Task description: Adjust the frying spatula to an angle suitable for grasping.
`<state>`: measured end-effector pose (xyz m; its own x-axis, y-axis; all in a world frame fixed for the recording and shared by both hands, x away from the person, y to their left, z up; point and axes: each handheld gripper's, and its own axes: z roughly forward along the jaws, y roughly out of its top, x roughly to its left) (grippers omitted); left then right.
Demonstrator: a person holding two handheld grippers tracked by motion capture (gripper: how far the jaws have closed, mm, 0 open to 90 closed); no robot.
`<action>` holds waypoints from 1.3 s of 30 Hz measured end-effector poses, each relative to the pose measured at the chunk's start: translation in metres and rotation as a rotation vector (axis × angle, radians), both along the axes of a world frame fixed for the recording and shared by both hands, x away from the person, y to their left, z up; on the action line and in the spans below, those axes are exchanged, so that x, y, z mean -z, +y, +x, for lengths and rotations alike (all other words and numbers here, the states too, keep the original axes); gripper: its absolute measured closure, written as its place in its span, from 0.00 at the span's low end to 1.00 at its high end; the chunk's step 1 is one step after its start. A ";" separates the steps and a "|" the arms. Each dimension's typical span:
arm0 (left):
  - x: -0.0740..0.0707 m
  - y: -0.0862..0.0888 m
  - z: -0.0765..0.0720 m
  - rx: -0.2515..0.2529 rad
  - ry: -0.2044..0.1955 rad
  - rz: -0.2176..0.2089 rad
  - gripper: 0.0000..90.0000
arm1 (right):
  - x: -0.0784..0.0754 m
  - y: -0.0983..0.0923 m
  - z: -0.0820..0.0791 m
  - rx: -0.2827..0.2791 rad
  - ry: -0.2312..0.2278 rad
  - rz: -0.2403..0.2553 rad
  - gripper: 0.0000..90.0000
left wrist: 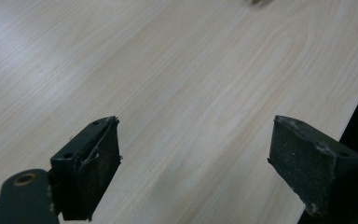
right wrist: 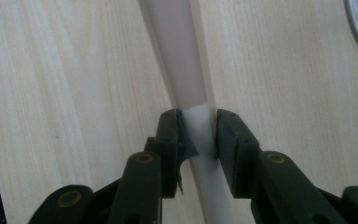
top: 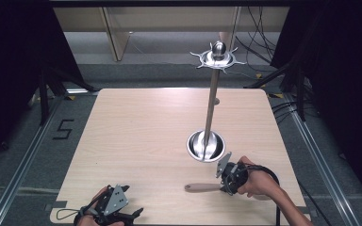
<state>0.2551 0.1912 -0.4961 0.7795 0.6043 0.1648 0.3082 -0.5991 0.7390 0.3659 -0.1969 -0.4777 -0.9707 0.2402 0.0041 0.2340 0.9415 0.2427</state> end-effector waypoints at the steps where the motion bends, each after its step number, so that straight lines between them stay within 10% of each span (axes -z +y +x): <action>1: 0.000 0.000 0.000 0.000 0.000 -0.001 0.17 | -0.002 0.002 -0.001 0.014 0.001 -0.040 0.80; 9: -0.001 0.001 0.000 -0.002 0.000 -0.003 0.17 | -0.004 0.008 0.000 0.040 -0.015 -0.124 0.85; 39: -0.001 0.001 0.000 0.002 -0.001 0.002 0.17 | -0.005 0.025 0.003 0.000 -0.003 -0.186 0.85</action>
